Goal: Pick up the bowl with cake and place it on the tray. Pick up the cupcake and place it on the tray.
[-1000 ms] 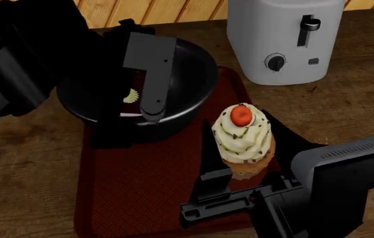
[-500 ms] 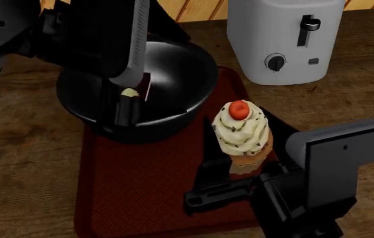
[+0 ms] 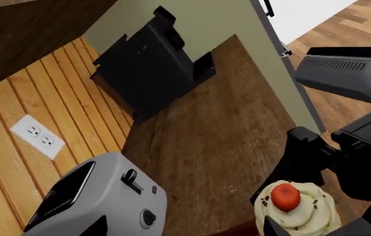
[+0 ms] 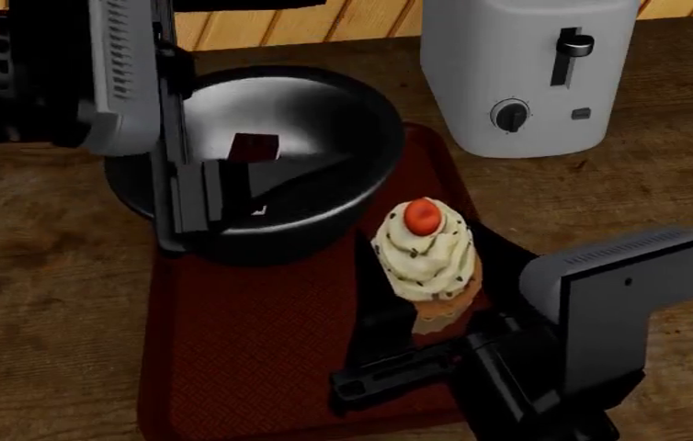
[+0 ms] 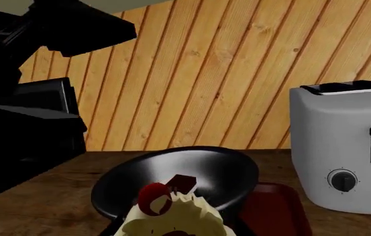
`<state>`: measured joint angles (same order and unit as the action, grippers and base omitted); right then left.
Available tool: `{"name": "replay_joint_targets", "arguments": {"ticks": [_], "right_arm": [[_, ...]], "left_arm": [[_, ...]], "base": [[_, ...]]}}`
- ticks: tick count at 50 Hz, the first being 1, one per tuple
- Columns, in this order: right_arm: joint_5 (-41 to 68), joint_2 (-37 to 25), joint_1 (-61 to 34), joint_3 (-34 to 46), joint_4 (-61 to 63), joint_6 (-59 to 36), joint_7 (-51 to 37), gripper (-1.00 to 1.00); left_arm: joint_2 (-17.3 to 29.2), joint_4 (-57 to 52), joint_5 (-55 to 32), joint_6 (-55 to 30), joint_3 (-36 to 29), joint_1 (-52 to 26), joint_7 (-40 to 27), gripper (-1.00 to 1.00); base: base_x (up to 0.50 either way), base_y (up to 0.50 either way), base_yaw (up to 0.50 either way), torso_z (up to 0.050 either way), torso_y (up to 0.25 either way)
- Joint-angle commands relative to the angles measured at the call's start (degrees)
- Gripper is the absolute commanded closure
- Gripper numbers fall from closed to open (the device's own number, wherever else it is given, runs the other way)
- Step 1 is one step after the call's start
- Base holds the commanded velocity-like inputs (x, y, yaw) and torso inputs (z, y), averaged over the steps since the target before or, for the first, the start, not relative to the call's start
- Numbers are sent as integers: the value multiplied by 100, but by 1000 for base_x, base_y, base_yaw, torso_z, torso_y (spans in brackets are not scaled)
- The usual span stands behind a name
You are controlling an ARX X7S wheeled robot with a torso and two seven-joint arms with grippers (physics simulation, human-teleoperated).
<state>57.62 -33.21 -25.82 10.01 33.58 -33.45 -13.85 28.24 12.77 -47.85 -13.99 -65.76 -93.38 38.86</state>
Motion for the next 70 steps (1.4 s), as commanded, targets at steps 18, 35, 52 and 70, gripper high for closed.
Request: {"name": "replay_joint_targets", "arguments": {"ticks": [18, 35, 52, 70], "right_arm": [[-546, 342, -193, 499, -1027, -3, 469, 100], [-900, 559, -86, 749, -1606, 332, 790, 100], [-1027, 589, 20, 839, -1683, 434, 795, 100], [-1183, 659, 98, 941, -1996, 640, 968, 100]], "left_arm": [[250, -402, -182, 68, 239, 123, -269, -100], [252, -432, -156, 23, 242, 61, -260, -100], [142, -318, -119, 5, 200, 38, -165, -100], [164, -364, -111, 27, 239, 50, -205, -100]], "base": [[0, 0, 0, 0, 0], [0, 0, 0, 0, 0], [0, 0, 0, 0, 0], [0, 0, 0, 0, 0]]}}
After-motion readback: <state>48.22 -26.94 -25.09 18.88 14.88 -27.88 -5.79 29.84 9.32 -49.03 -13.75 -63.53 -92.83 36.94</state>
